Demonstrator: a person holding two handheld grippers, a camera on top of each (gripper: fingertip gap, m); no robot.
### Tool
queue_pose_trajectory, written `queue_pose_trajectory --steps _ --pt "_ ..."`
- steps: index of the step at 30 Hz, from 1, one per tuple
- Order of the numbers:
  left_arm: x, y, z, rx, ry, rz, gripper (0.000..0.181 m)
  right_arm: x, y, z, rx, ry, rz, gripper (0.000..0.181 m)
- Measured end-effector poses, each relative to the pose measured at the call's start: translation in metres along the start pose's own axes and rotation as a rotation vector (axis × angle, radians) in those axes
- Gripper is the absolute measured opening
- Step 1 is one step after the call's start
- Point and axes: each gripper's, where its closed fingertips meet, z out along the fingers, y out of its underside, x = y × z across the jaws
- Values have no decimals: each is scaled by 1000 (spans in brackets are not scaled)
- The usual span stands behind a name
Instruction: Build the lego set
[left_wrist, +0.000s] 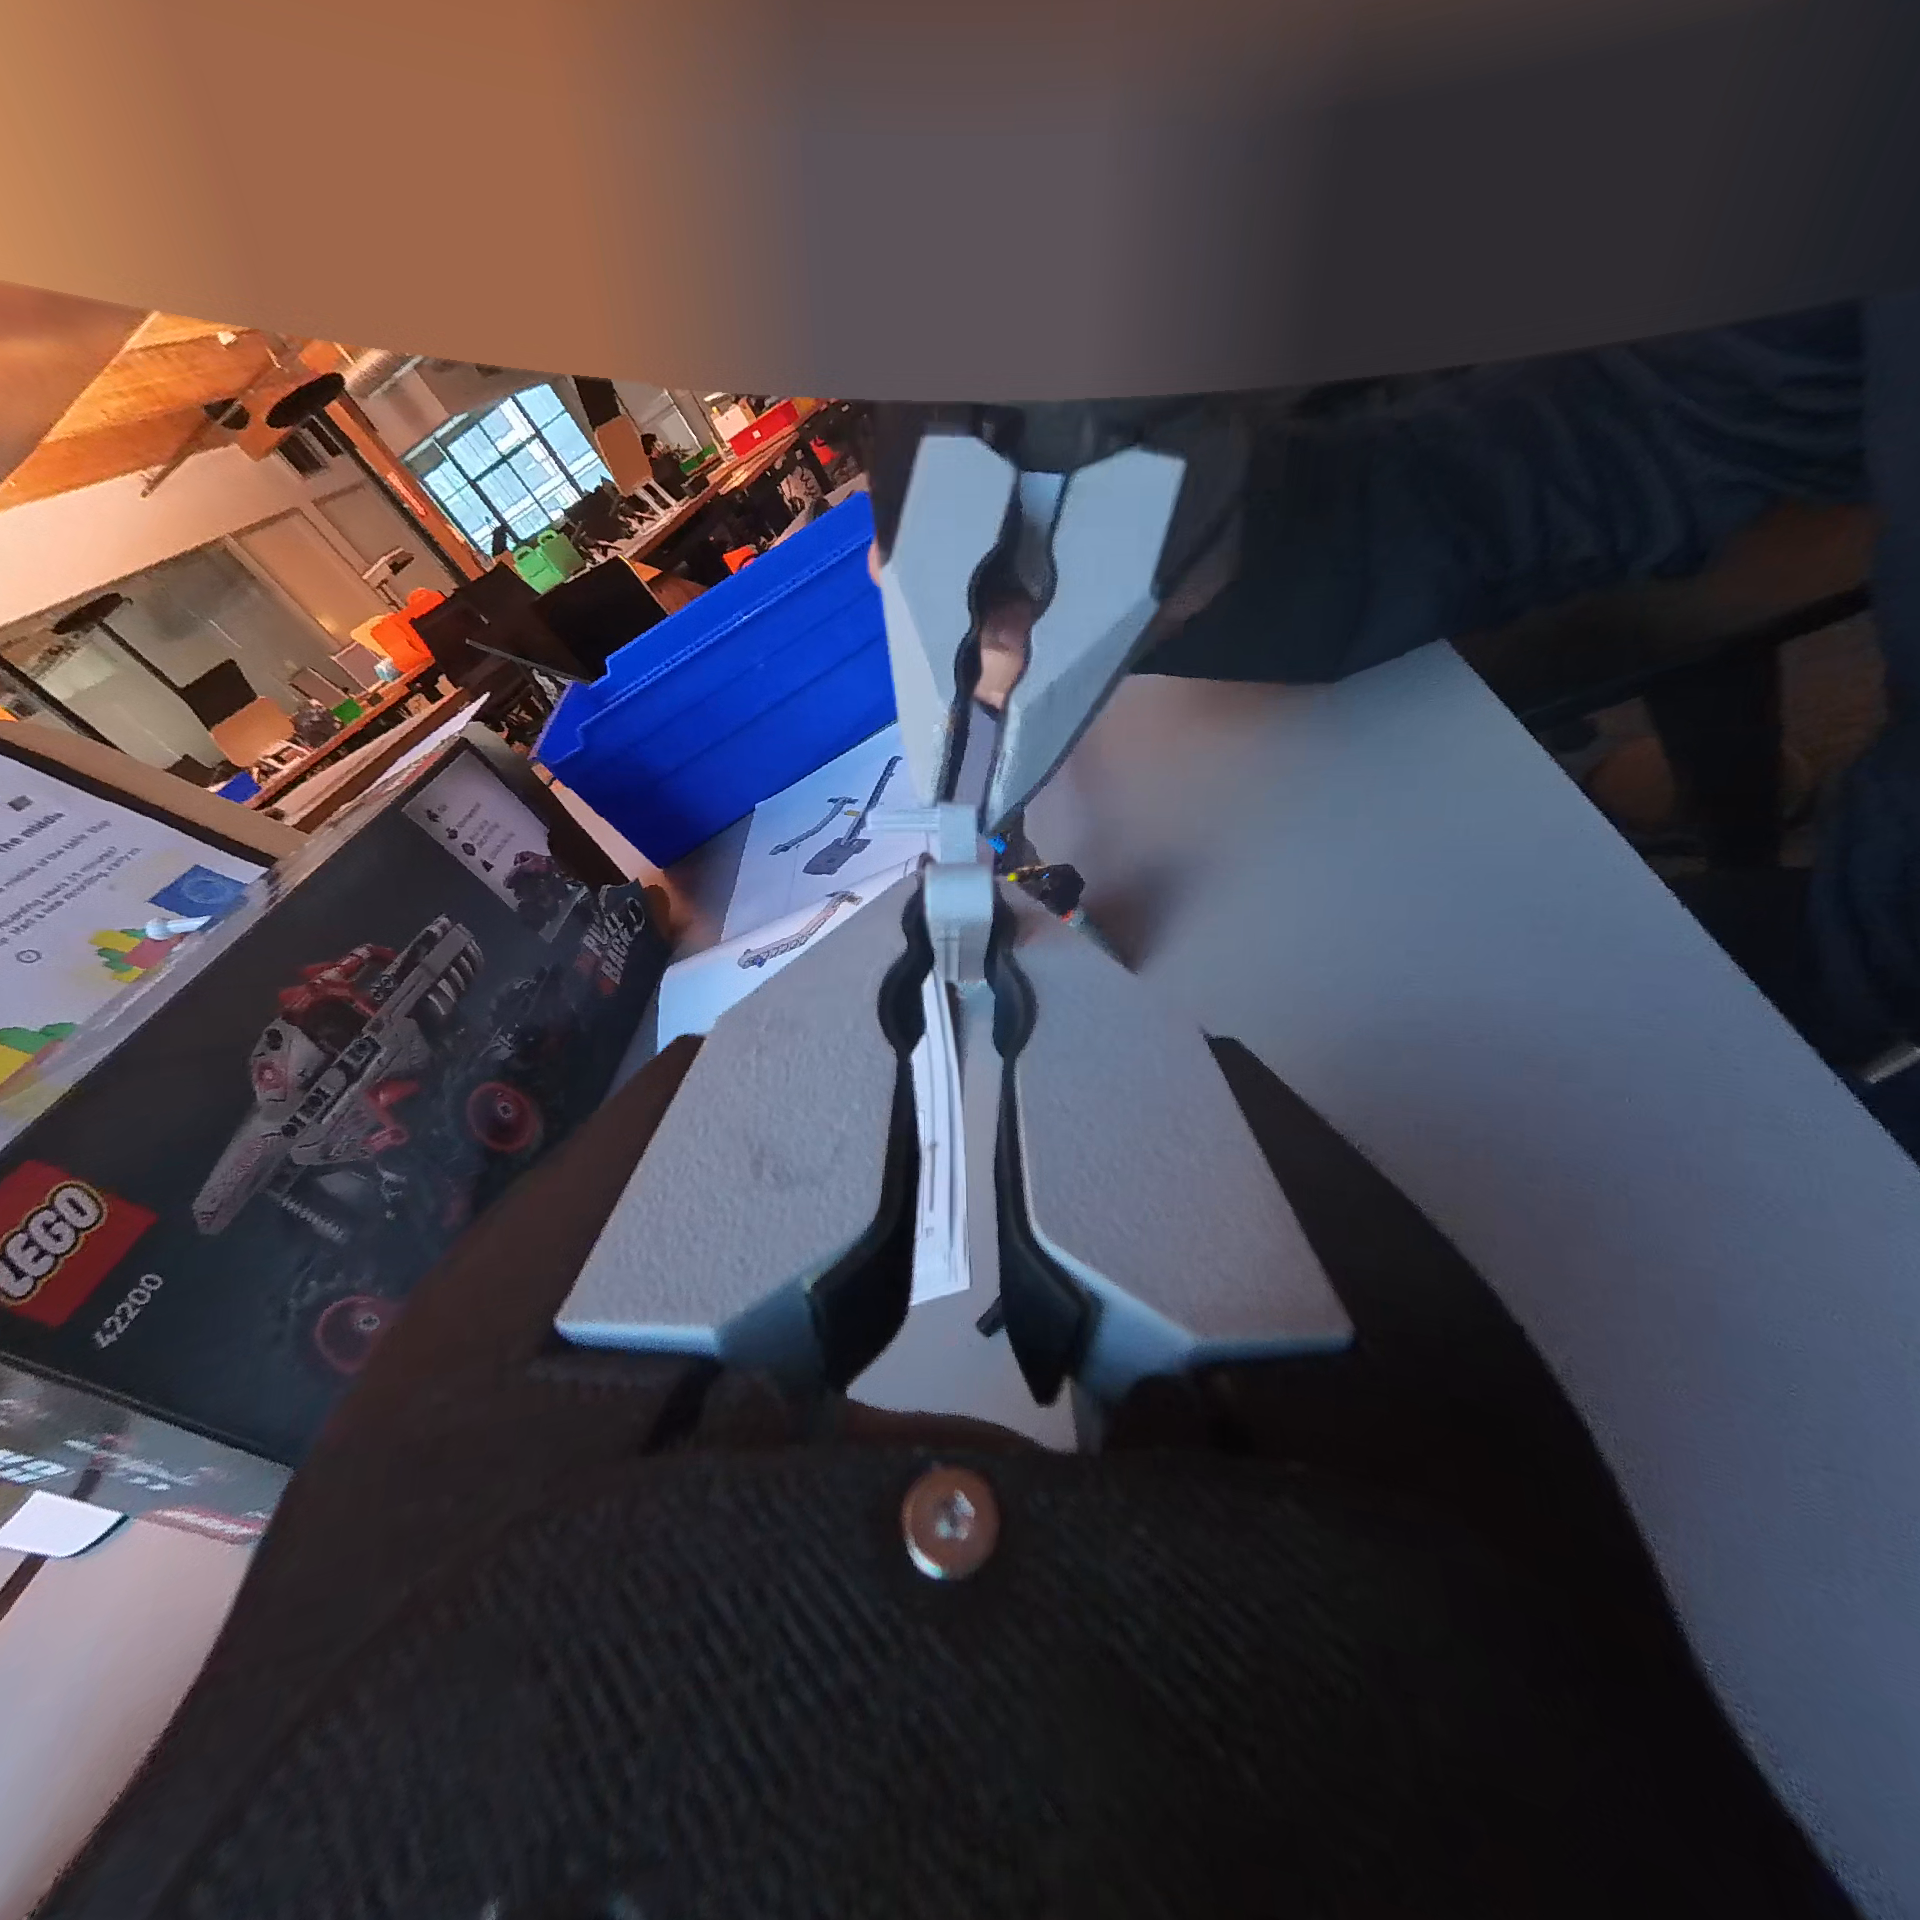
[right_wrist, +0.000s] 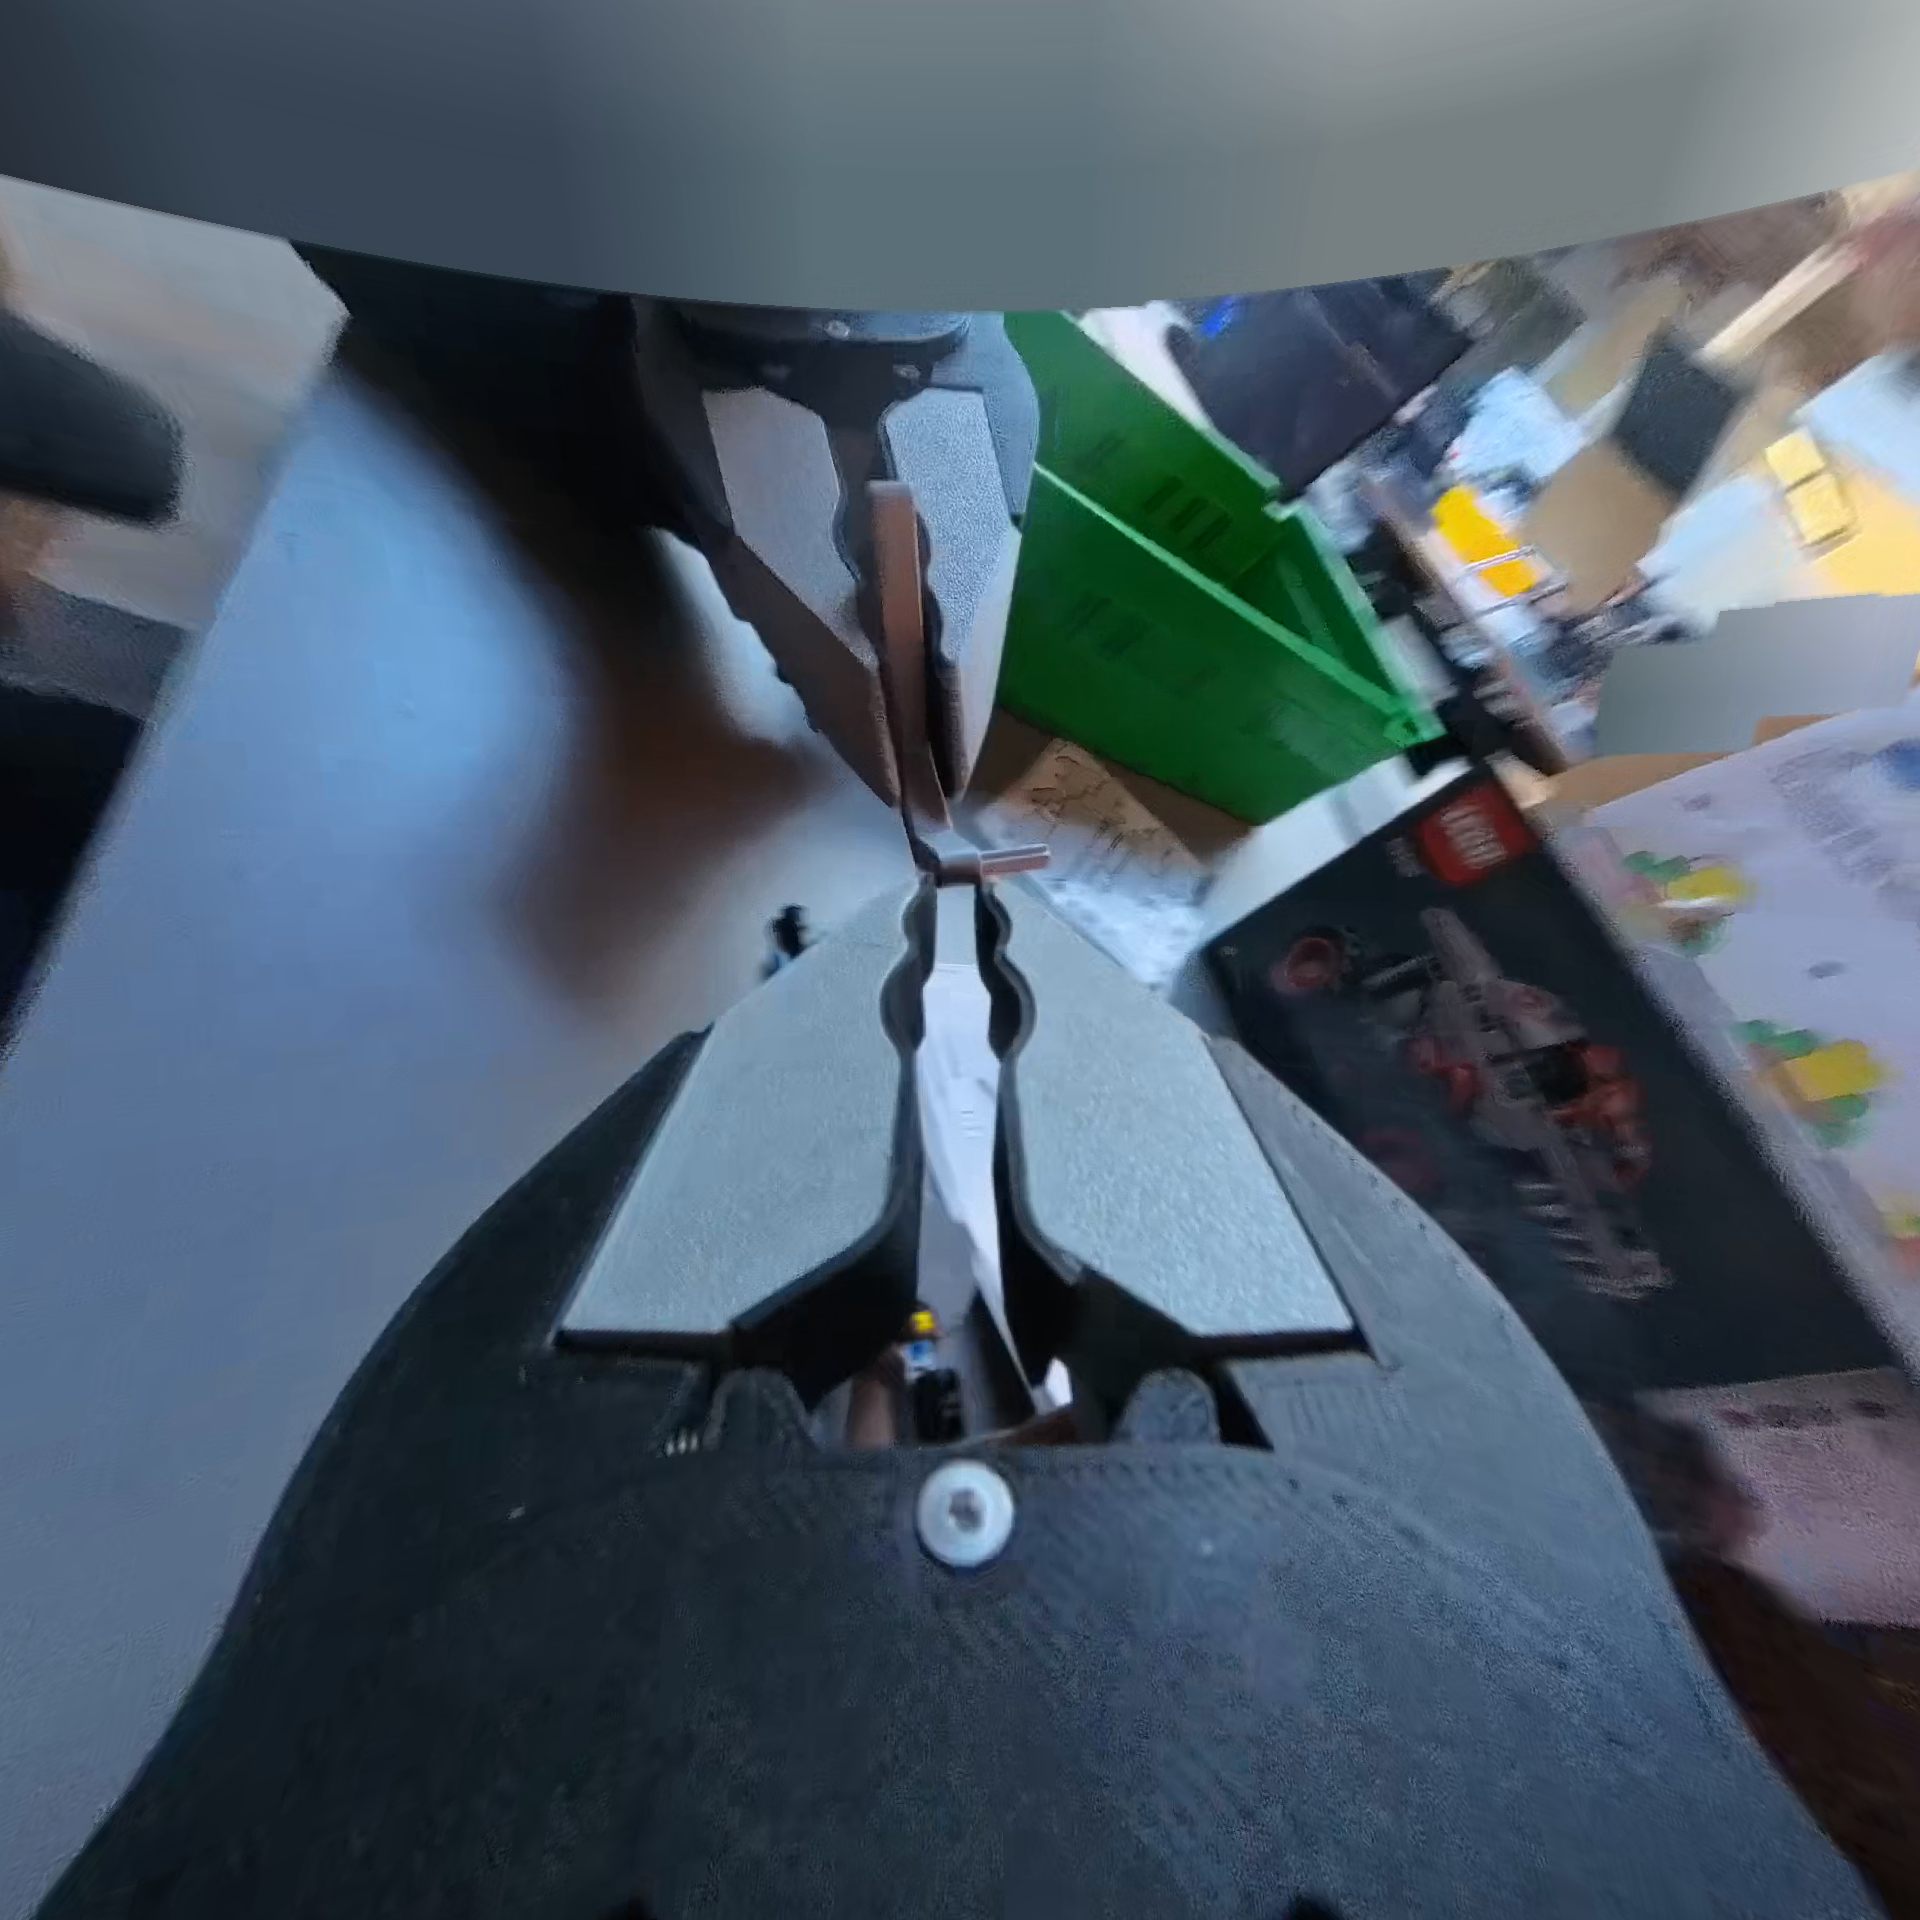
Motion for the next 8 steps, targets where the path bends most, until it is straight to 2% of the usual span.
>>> queue_pose_trajectory --steps 1,3,5,8 --pt "0 1 0 0 -4 5 7 2 0 -2 9 -39 88 5" --pt "2 -1 -1 9 -4 58 7 11 -5 -9 73 -77 235 15" --pt "3 -1 0 -18 -49 196 7 13 -10 -13 140 -150 383 10" --pt "11 -3 4 -52 -105 427 7 8 -9 -11 146 -264 535 22"
